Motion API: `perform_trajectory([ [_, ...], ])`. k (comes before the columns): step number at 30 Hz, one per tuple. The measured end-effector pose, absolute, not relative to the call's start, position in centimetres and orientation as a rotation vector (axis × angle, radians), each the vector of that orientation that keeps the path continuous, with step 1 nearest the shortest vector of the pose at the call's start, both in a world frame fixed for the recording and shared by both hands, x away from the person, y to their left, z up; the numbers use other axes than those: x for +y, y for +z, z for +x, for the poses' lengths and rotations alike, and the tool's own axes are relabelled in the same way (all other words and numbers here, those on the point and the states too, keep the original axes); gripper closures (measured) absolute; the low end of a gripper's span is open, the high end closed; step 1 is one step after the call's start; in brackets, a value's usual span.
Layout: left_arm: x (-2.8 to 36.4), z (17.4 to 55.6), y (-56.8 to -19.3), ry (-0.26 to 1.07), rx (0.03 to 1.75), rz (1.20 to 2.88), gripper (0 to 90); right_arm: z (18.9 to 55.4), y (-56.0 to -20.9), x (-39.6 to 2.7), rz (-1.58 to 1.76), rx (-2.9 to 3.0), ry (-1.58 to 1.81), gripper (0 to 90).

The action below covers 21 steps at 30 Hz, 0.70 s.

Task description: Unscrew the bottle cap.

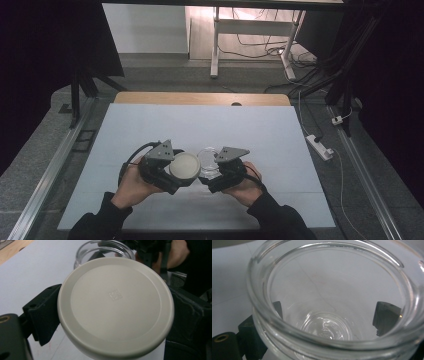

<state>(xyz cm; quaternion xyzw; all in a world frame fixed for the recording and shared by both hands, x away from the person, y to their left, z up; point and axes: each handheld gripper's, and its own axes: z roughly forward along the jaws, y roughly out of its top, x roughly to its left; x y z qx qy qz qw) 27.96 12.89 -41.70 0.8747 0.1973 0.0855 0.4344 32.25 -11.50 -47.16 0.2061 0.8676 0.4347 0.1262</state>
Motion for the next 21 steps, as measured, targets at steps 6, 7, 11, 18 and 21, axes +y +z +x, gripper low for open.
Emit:
perform_trajectory([
  [6, 12.5, 27.5, -42.2, 0.2, 0.465, 2.177, 8.0, 33.2, -47.1, -11.7, 0.625, 2.506, 1.262, 6.6],
  [7, 12.5, 27.4, -42.3, 0.2, 0.463, 2.177, 8.0, 33.3, -47.1, -11.7, 0.627, 2.503, 1.26, 6.6],
  [11, 12.3, 27.3, -42.7, 0.19, 0.452, 2.176, 8.0, 33.9, -47.0, -11.7, 0.637, 2.492, 1.256, 6.6],
  [18, 12.3, 27.2, -43.5, 0.17, 0.448, 2.164, 8.0, 35.0, -47.0, -11.6, 0.662, 2.481, 1.246, 6.6],
  [21, 12.2, 27.2, -43.8, 0.167, 0.441, 2.172, 8.0, 35.5, -47.1, -11.5, 0.666, 2.478, 1.241, 6.6],
])
